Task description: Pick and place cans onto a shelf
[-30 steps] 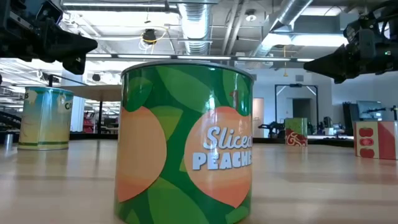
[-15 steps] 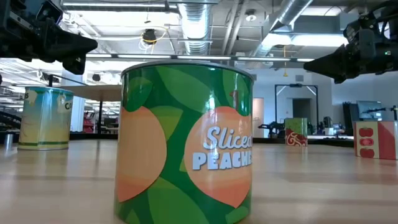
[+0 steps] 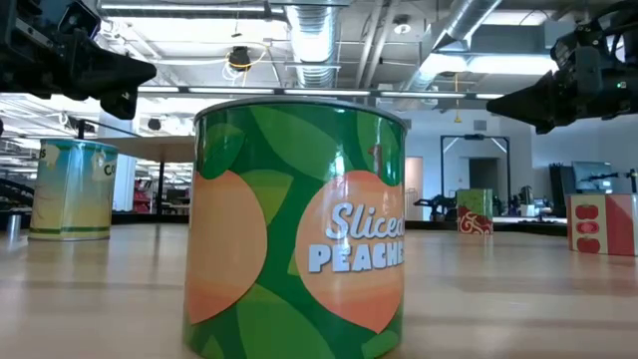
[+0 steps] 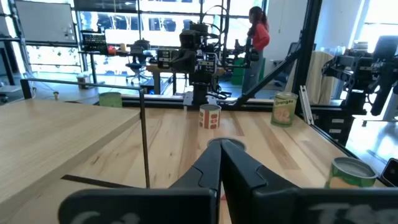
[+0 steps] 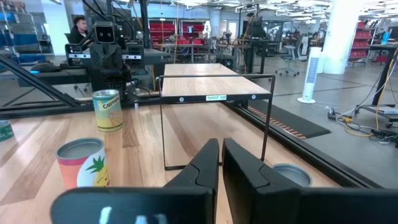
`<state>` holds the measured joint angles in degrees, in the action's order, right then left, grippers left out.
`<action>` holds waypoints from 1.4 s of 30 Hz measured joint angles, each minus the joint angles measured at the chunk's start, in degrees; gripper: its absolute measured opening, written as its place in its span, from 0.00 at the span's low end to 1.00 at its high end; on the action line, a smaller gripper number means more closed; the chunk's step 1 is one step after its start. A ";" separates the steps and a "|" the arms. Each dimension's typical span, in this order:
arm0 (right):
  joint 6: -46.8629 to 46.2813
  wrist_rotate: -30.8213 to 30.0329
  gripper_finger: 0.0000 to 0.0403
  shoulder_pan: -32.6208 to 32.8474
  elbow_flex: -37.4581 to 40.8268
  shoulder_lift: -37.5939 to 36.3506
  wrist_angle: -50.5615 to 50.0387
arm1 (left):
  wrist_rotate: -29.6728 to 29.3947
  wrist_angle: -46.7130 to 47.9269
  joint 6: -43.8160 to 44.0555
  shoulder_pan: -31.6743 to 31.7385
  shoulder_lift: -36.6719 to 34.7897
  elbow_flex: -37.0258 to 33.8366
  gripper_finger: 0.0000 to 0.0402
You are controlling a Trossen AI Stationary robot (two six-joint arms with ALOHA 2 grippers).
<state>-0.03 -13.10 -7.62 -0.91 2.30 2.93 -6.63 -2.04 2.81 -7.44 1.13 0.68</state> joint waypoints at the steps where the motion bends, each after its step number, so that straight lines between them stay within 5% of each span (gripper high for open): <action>1: -0.02 -0.01 0.12 0.00 0.00 0.01 0.01 | 0.00 0.00 -0.01 0.01 -0.01 0.00 0.00; 42: -0.02 -0.02 0.12 -0.01 0.00 -0.01 0.01 | -0.11 -2.60 2.25 0.01 -0.02 -0.01 0.00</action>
<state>-0.05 -13.12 -7.62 -0.91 2.28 2.94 -6.75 -4.64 5.05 -7.44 1.10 0.67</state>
